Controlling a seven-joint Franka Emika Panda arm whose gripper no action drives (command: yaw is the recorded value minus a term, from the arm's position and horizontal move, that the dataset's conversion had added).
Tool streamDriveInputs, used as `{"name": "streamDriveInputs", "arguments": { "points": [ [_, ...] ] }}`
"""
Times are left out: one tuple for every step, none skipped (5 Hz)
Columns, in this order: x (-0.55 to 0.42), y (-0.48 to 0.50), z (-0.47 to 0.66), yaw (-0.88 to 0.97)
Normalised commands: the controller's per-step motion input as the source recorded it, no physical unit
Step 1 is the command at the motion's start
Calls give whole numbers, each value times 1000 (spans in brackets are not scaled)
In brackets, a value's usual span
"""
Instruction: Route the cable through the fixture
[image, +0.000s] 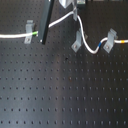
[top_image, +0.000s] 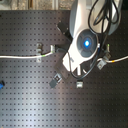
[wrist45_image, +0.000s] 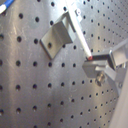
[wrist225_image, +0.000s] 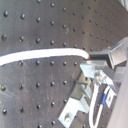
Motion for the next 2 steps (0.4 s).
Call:
{"name": "streamDriveInputs", "arguments": {
  "points": [
    [-134,35,28,-131],
    [-72,6,1,0]
  ]
}}
